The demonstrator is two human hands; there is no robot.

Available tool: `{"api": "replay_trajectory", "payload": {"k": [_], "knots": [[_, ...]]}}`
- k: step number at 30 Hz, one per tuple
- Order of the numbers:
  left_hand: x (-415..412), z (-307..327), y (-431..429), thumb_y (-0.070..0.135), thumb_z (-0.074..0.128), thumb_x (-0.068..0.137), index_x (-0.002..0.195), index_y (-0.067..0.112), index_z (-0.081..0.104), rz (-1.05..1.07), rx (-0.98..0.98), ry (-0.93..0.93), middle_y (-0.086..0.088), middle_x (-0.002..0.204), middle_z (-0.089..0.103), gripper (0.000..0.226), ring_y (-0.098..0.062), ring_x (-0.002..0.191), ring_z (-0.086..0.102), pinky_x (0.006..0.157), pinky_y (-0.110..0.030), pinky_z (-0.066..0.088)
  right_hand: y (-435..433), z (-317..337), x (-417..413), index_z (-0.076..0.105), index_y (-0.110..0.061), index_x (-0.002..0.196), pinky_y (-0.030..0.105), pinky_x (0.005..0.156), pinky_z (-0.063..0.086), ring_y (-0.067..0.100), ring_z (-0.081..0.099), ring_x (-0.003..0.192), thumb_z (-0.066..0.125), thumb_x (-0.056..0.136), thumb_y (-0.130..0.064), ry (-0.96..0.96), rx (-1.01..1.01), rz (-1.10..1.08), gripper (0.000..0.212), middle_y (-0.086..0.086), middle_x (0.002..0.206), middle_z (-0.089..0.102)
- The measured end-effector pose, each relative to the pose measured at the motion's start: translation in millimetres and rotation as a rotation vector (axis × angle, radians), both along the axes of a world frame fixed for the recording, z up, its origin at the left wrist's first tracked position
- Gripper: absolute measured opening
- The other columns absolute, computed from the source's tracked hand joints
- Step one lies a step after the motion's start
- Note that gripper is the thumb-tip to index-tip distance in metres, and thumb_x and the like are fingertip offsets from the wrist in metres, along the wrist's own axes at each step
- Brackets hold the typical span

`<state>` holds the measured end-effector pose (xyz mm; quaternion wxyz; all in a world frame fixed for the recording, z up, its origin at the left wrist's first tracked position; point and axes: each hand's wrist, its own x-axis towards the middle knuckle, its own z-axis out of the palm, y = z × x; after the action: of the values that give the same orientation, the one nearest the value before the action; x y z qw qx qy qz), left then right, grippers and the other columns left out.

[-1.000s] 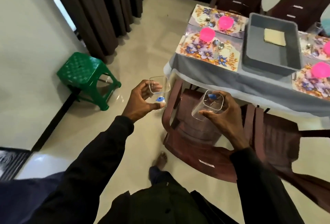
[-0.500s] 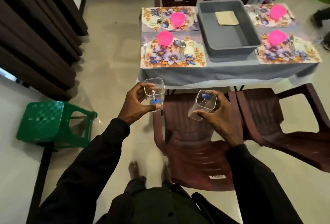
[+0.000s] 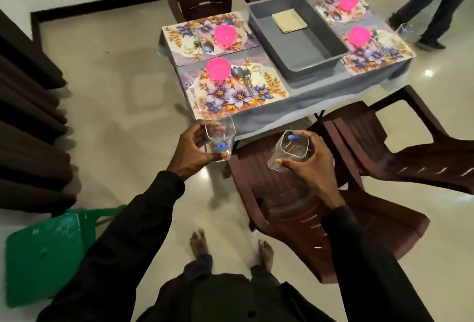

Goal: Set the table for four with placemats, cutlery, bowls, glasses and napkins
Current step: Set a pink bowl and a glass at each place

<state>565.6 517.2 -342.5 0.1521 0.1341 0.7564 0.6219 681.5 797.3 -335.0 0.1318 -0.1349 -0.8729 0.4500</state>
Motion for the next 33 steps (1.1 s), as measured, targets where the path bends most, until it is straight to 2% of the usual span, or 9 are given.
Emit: {"api": "replay_trajectory", "payload": {"k": [1,5,7,11,18,21,26,30,33], "knots": [[-9.4,0.5,-9.8,-0.002,0.095,0.061,0.122,0.004,0.060,-0.006,0.001,-0.003,-0.004,0.121,0.072,0.070,-0.016,0.114,0.069,0.101,-0.029,0.053,-11.1,0.9,-6.5,0.061,-0.016,0.126,0.013,0.093,0.050,-0.009,0.058,0.111,0.097,0.058,-0.029,0.006,0.018,-0.014,0.078,-0.003,0.122,0.068],[-40.0,4.7,-36.4,-0.005,0.093,0.062,0.122,0.009,0.061,-0.043,0.016,-0.009,0.000,0.118,0.072,0.069,-0.011,0.111,0.069,0.095,-0.021,0.053,-44.7,1.7,-29.9,0.059,-0.021,0.127,0.033,0.099,0.054,0.009,0.063,0.116,0.096,0.060,-0.038,-0.008,0.008,-0.011,0.078,-0.006,0.123,0.067],[-53.7,5.6,-48.2,-0.007,0.092,0.063,0.121,0.009,0.061,-0.046,0.023,-0.022,0.000,0.117,0.072,0.068,-0.009,0.109,0.069,0.092,-0.018,0.052,-59.8,1.0,-42.5,0.059,-0.019,0.127,0.029,0.099,0.054,0.007,0.063,0.115,0.097,0.060,-0.035,-0.013,-0.001,-0.018,0.079,-0.006,0.123,0.067],[-82.1,2.9,-67.5,-0.006,0.093,0.063,0.123,0.006,0.060,-0.044,0.036,-0.033,-0.002,0.118,0.072,0.069,-0.011,0.110,0.069,0.092,-0.019,0.052,-83.6,2.4,-68.7,0.059,-0.019,0.126,0.017,0.095,0.052,-0.003,0.061,0.112,0.097,0.062,-0.027,0.002,-0.021,-0.028,0.075,-0.018,0.119,0.064],[-139.4,-8.4,-83.1,-0.001,0.093,0.065,0.123,0.004,0.060,-0.056,0.028,-0.018,-0.001,0.120,0.072,0.068,-0.015,0.113,0.069,0.097,-0.022,0.053,-95.5,-1.0,-127.2,0.062,-0.023,0.122,0.026,0.090,0.056,0.007,0.065,0.112,0.098,0.063,-0.029,0.032,-0.036,-0.035,0.069,-0.011,0.121,0.069],[-174.3,-16.8,-80.5,0.000,0.093,0.066,0.123,0.006,0.060,-0.072,0.017,-0.020,-0.002,0.122,0.072,0.067,-0.016,0.115,0.068,0.098,-0.023,0.053,-90.1,-10.2,-158.4,0.061,-0.020,0.125,0.024,0.088,0.056,0.008,0.065,0.114,0.098,0.063,-0.027,0.032,-0.023,-0.054,0.072,-0.010,0.119,0.069],[-235.3,-30.4,-61.3,-0.005,0.091,0.067,0.121,0.004,0.060,-0.095,0.004,-0.044,-0.006,0.124,0.070,0.063,-0.015,0.118,0.065,0.097,-0.022,0.052,-73.3,-33.7,-210.6,0.059,-0.022,0.127,0.030,0.085,0.059,0.006,0.064,0.111,0.096,0.065,-0.024,-0.011,-0.062,-0.137,0.073,-0.011,0.117,0.069],[-275.7,-39.7,-41.9,-0.006,0.090,0.066,0.120,0.006,0.061,-0.136,-0.016,-0.070,-0.005,0.125,0.069,0.062,-0.012,0.120,0.064,0.098,-0.018,0.049,-54.9,-45.6,-248.3,0.060,-0.018,0.124,0.009,0.086,0.049,0.007,0.063,0.109,0.093,0.066,-0.020,-0.058,-0.061,-0.212,0.067,-0.010,0.116,0.067],[-303.3,-44.4,-26.7,-0.006,0.090,0.066,0.122,0.006,0.061,-0.178,-0.008,-0.082,-0.007,0.126,0.068,0.064,-0.012,0.120,0.064,0.097,-0.019,0.050,-36.9,-54.8,-273.5,0.060,-0.019,0.121,0.023,0.090,0.053,0.010,0.064,0.109,0.094,0.063,-0.026,-0.089,-0.048,-0.247,0.067,-0.007,0.117,0.067]]}}
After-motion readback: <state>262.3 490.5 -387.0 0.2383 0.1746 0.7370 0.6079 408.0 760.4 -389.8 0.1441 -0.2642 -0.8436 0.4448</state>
